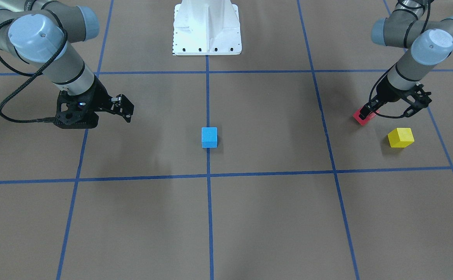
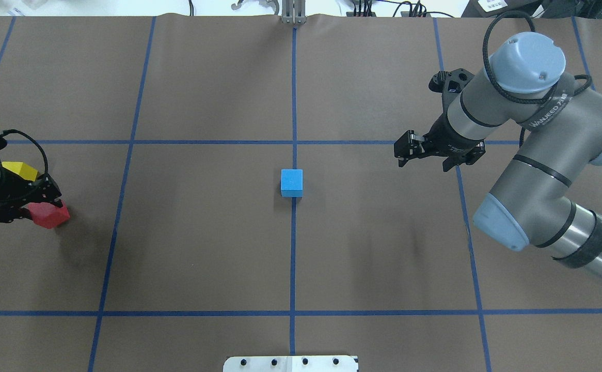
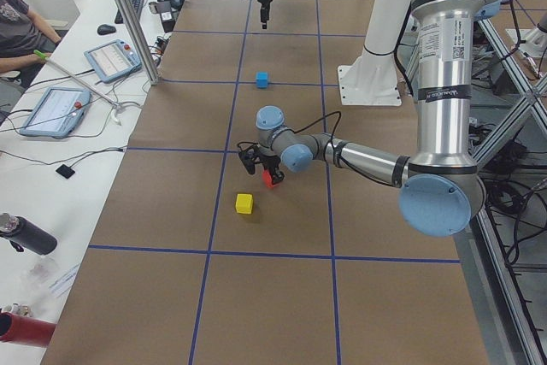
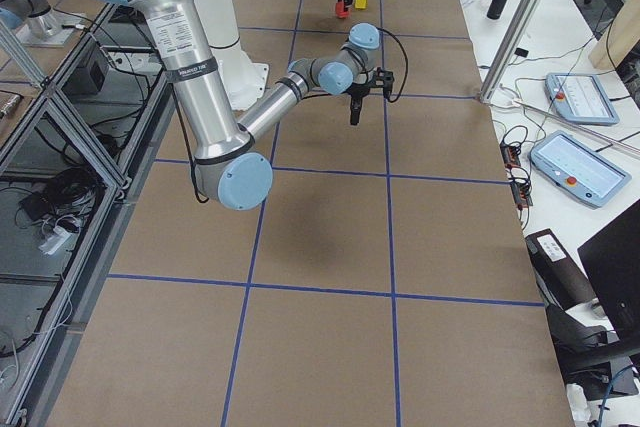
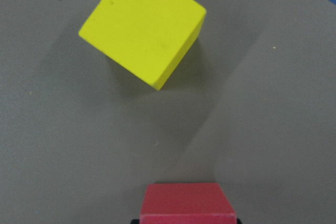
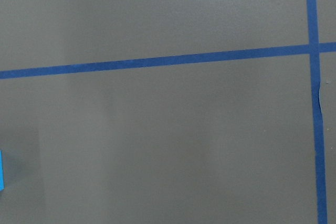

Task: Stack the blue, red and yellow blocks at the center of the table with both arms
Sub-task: 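Grasp the red cube with the left gripper while the right gripper withdraws, then carry the red cube with the left gripper above the blue cube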

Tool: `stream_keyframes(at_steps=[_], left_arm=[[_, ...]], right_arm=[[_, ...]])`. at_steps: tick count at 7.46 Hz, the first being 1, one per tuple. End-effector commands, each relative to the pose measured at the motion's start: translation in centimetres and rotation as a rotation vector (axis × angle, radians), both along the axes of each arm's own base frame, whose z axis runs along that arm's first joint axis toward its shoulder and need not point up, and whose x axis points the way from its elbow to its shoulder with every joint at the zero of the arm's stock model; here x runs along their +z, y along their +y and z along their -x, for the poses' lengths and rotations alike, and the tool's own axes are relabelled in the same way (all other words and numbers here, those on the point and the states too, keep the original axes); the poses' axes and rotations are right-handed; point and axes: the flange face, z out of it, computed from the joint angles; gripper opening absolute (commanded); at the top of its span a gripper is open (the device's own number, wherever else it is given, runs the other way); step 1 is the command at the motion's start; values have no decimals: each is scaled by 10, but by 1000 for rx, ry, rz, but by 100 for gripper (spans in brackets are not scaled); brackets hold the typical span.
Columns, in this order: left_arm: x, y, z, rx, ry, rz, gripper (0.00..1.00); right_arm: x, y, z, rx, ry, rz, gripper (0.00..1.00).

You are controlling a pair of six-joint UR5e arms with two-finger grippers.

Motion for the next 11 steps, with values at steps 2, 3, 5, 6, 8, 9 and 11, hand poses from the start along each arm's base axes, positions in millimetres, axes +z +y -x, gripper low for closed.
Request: stream_keyframes(at_steps=[2,3,5,6,8,9,11], left_arm=[[-202,-55,-83,47,89,-99,0],[-276,-55,-126,115,54,-103,0],[-334,-48,-157,136,58,-210,0],[-363,-53,-185,144,55,-248,0],[-406,-76,-256,218,2,-320,0],[-401,-65,-273,294,-9,-365,0],[-393,-75,-300,344,-48,-363,0]], right_arm=[[23,-10,-42,13,20,-28,100],[48,-15,-71,-13,36,-54,100],[102,-28,-150,-69,29,-81,100],[125,-27,-175,-89,46,-106,100],[147,-27,-183,-102,66,-94,100],[157,-22,-185,-104,73,-87,100],[158,-22,-186,-104,74,-87,100]])
